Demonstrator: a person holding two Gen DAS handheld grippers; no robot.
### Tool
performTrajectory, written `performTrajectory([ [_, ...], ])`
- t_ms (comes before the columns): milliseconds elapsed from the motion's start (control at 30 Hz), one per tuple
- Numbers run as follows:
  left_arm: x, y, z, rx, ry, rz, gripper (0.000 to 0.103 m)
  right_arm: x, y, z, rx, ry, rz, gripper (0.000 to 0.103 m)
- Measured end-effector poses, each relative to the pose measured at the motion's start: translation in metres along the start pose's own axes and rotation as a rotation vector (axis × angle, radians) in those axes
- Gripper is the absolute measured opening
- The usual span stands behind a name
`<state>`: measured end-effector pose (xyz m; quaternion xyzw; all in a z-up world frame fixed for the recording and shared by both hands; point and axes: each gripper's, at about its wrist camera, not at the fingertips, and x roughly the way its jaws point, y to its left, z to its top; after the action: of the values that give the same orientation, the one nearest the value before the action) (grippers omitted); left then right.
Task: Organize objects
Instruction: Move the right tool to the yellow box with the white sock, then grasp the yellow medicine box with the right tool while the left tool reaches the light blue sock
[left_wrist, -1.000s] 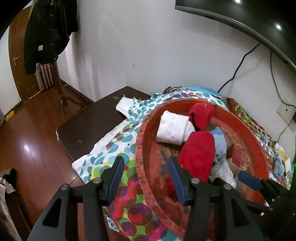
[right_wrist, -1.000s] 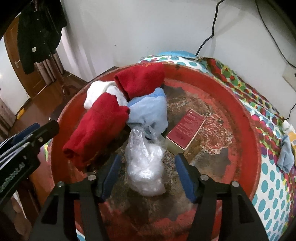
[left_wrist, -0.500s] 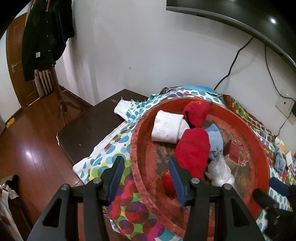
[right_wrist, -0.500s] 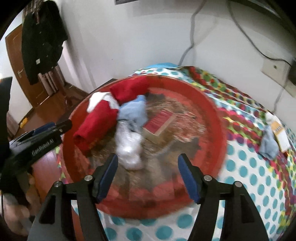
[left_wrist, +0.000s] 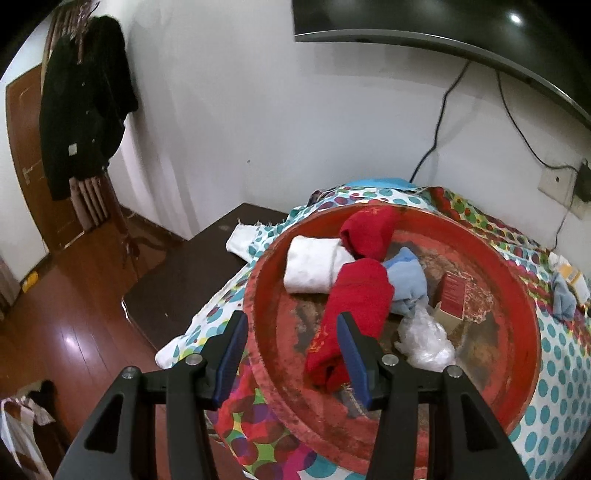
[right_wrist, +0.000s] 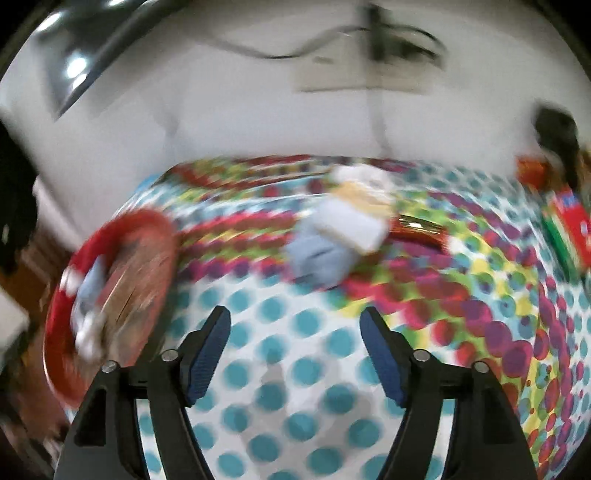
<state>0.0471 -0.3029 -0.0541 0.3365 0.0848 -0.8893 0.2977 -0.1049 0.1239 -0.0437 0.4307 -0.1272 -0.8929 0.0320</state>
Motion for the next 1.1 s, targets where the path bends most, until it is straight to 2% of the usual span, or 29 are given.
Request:
performTrajectory([
  [167, 0.002, -0.009, -0.002, 0.045, -0.001, -0.014, 0.051, 0.035, -0.023, 0.033, 0.205, 0.026, 0.013, 0.075],
  [300, 0.003, -0.015, -0.004, 0.079, -0.01, 0.004, 0.051, 0.062, -0.023, 0.053, 0.299, 0.04, 0.011, 0.075],
  [367, 0.003, -0.018, -0.004, 0.099, -0.013, 0.004, 0.051, 0.076, -0.024, 0.059, 0.341, 0.053, -0.017, 0.075],
  [433, 0.003, -0.02, -0.005, 0.106, -0.013, 0.001, 0.051, 0.08, -0.022, 0.062, 0.345, 0.028, -0.013, 0.071],
  [500, 0.004, -0.021, -0.005, 0.114, -0.015, 0.002, 0.051, 0.083, -0.018, 0.063, 0.294, 0.025, -0.009, 0.055],
  [567, 0.004, -0.022, -0.005, 0.119, -0.02, 0.007, 0.051, 0.078, -0.019, 0.059, 0.252, -0.004, -0.013, 0.05],
  [700, -0.001, -0.024, -0.006, 0.123, -0.032, 0.004, 0.051, 0.054, -0.018, 0.038, 0.156, -0.049, -0.005, 0.049],
  [800, -0.009, -0.032, -0.007, 0.155, -0.067, 0.032, 0.051, 0.033, -0.02, 0.019, 0.048, -0.075, -0.03, 0.049],
  [933, -0.023, -0.048, -0.008, 0.205, -0.098, 0.037, 0.051, 0.014, -0.024, -0.008, -0.093, -0.069, -0.126, 0.049],
  [1000, -0.034, -0.057, -0.006, 0.212, -0.106, 0.014, 0.051, 0.008, -0.029, -0.018, -0.145, -0.066, -0.169, 0.049],
  [1033, -0.041, -0.066, -0.004, 0.218, -0.11, -0.022, 0.051, 0.004, -0.032, -0.023, -0.168, -0.061, -0.177, 0.049],
  [1100, -0.051, -0.086, 0.001, 0.242, -0.107, -0.096, 0.061, 0.001, -0.038, -0.027, -0.192, -0.057, -0.191, 0.049],
])
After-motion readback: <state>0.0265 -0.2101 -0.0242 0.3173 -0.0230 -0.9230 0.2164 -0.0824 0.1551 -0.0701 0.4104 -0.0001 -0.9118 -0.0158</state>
